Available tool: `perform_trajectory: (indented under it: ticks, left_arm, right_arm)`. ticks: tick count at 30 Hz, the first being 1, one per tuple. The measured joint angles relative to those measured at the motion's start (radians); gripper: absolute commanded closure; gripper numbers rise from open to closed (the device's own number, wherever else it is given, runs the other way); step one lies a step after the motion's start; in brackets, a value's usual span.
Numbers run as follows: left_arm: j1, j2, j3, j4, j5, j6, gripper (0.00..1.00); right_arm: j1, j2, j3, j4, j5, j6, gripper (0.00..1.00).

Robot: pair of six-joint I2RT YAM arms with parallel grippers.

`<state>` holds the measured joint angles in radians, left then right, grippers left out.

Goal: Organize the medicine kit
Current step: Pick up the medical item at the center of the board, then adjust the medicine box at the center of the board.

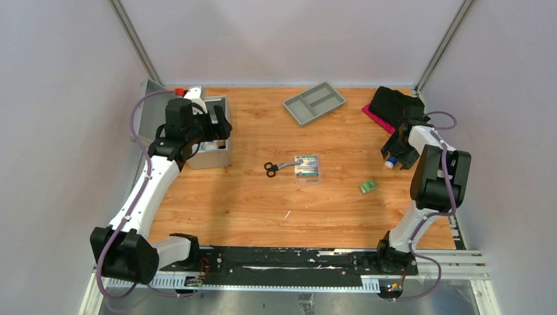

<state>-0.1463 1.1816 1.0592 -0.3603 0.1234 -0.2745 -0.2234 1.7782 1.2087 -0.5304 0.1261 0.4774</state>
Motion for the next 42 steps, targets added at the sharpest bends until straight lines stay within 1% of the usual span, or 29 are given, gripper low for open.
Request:
perform_trajectory:
  ticks: [7,16,18,21,23,25,28,33,36,38,42]
  left_arm:
    - [0.0,0.0,0.0,0.0,0.0,-0.004,0.08]
    - [0.006,0.0,0.0,0.0,0.002,-0.01,0.08]
    - [0.008,0.0,0.0,0.0,0.002,-0.011,0.08]
    - [0.009,0.0,-0.001,0.0,0.003,-0.011,0.08]
    - [0.009,0.0,-0.001,0.0,0.005,-0.011,0.08]
    - [0.012,0.001,-0.001,0.0,0.006,-0.011,0.08]
    - [0.018,0.003,-0.001,0.001,0.009,-0.014,0.08]
    - [0.033,0.019,-0.003,0.011,0.031,-0.023,0.08]
    - [0.041,0.044,-0.006,0.019,0.049,-0.031,0.08]
    - [0.044,0.067,-0.006,0.024,0.06,-0.034,0.08]
    - [0.045,0.136,-0.006,0.022,0.089,-0.037,0.08]
  right_arm:
    - [0.0,0.061,0.016,0.017,-0.001,-0.005,0.32]
    - [-0.002,0.088,0.04,0.03,-0.012,-0.02,0.41]
    - [-0.002,0.089,0.041,0.033,-0.014,-0.025,0.44]
    - [-0.002,0.09,0.042,0.033,-0.019,-0.027,0.45]
    - [-0.002,0.09,0.042,0.033,-0.023,-0.03,0.49]
    - [-0.002,0.09,0.042,0.033,-0.029,-0.031,0.56]
    - [-0.002,0.089,0.042,0.034,-0.05,-0.037,0.71]
    - [-0.002,0.082,0.042,0.034,-0.157,-0.053,0.86]
    - [-0.002,0.071,0.041,0.033,-0.249,-0.056,0.9]
    - [0.002,0.05,0.034,0.034,-0.291,-0.056,0.91]
    - [0.034,-0.037,0.001,0.034,-0.334,-0.06,0.92]
